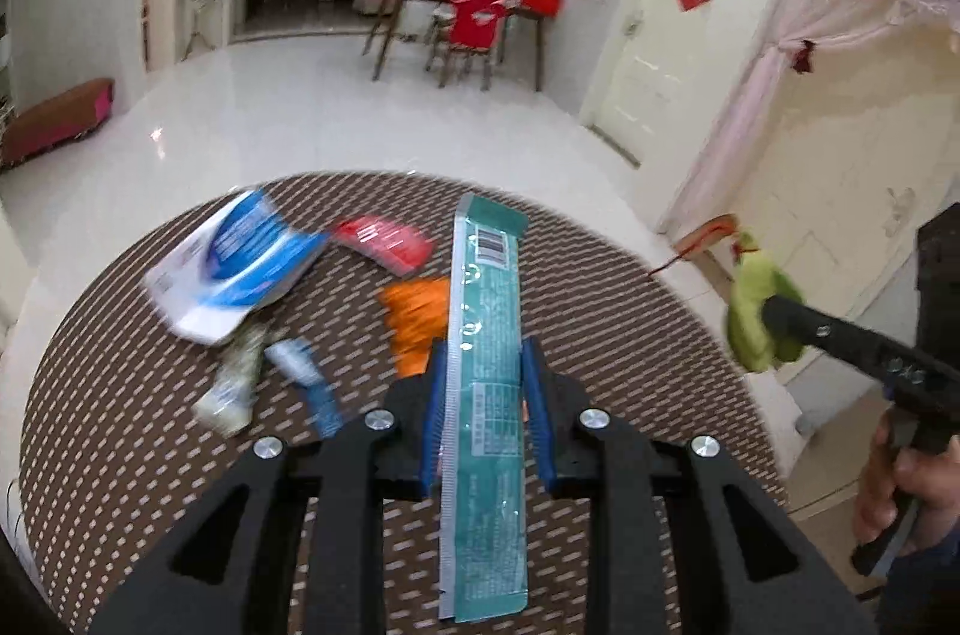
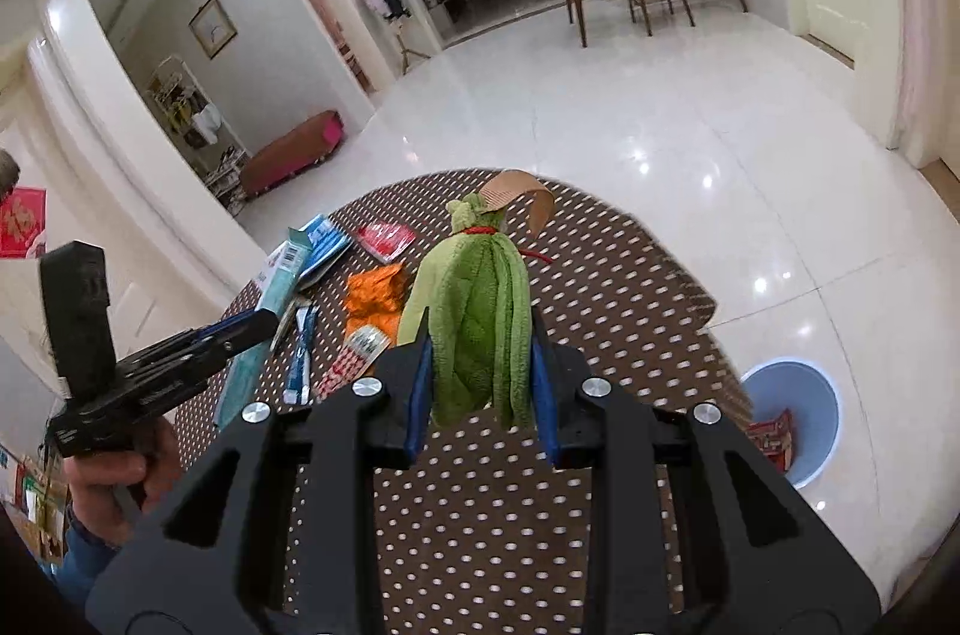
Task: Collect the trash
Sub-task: 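Carry the green bag and teal box to the wastebasket with both tools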
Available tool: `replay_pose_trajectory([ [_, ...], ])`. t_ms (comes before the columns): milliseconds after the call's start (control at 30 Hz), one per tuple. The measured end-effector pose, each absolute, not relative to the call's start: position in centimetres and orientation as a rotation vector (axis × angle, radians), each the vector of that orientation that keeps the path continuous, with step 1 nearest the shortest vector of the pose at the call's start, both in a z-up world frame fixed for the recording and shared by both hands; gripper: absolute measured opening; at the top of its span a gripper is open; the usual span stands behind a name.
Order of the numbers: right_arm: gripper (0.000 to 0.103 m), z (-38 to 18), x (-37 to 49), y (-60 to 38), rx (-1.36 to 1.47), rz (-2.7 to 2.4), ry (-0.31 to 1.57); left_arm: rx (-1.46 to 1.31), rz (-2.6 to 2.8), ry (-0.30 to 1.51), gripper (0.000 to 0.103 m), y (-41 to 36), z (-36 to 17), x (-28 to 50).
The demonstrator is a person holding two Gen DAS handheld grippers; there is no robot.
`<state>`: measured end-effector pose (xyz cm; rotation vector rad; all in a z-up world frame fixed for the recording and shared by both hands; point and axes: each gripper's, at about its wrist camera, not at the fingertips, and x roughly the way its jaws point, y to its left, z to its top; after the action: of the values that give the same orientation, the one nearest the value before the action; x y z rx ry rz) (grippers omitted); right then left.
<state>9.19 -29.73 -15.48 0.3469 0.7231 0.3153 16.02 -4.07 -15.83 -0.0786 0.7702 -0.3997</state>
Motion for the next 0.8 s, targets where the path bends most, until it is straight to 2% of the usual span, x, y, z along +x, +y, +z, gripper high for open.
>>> replay_pose_trajectory([
  [267,0.028,-12.0,7.2,-36.9,0.373,0.196,0.616,-0.089,-0.574,0.713,0.024,-14.1,-12.3,17.3],
  [433,0.028,-11.6,6.1,-42.8,0.405,0.077,0.585,-0.078,-0.662,0.737,0.024,-20.7,-12.5,18.7],
  [567,0.028,-13.8,6.4,-46.6,0.434,-0.009,0.627,-0.059,-0.721,0.819,0.024,-26.6,-14.4,20.1],
  [800,0.028,-21.3,8.9,-51.7,0.528,-0.092,0.772,0.018,-0.774,0.981,0.024,-35.9,-20.1,22.5],
])
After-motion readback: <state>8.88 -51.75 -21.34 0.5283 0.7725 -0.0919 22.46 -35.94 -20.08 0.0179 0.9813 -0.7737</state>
